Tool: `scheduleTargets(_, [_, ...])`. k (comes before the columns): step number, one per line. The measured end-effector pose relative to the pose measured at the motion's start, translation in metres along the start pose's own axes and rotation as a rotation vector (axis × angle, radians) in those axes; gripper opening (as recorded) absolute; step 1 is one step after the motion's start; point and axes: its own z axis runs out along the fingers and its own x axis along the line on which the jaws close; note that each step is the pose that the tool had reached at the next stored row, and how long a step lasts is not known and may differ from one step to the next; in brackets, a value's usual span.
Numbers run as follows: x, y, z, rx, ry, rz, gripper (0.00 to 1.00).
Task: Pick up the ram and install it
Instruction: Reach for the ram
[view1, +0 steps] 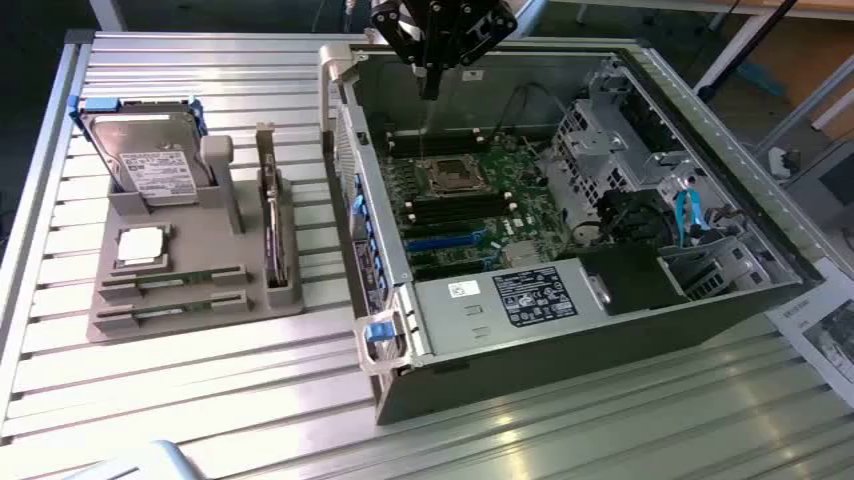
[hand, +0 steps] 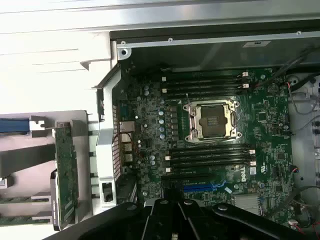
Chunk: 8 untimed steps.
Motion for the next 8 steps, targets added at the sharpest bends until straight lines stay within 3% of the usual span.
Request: scheduleTargets(8, [0.0000, 0.0000, 0.0000, 0.0000, 0.0000, 0.000, 0.10])
